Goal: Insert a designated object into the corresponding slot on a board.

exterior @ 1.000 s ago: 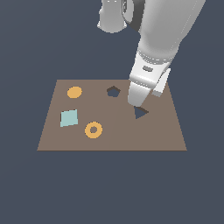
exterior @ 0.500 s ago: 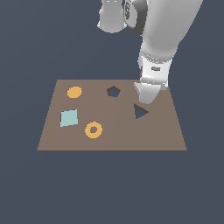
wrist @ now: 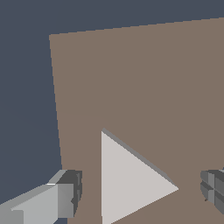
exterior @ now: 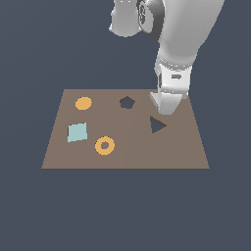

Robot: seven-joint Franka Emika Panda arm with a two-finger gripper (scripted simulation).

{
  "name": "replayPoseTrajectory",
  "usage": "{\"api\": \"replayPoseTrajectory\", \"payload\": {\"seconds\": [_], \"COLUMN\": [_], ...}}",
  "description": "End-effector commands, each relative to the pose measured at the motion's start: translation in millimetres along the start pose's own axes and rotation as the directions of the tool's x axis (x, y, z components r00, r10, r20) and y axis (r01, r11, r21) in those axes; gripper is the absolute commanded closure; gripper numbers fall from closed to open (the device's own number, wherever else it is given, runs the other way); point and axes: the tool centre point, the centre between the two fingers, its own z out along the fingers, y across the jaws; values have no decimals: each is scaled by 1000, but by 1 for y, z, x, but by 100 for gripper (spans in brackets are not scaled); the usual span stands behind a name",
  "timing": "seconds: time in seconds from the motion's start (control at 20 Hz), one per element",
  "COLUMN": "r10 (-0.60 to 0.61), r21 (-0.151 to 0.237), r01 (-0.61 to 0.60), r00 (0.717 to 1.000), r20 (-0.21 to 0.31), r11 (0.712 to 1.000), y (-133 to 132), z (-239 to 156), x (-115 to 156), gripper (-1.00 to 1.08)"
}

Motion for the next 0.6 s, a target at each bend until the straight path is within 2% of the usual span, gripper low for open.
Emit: {"api": "replayPoseTrajectory", "payload": {"seconds": [0.0,0.45,0.5,0.55], "r10": [0,-6,-6,-6], "r21": [0,-1,-1,-1], "r01": [0,6,6,6], "r00": [1000,1000,1000,1000], "r20": [0,0,0,0], "r11": [1000,1000,1000,1000], "y": [0,-1,-1,-1], "z": [1,20,20,20], "x": [0,0,0,0], "gripper": [-92,-92,108,108]}}
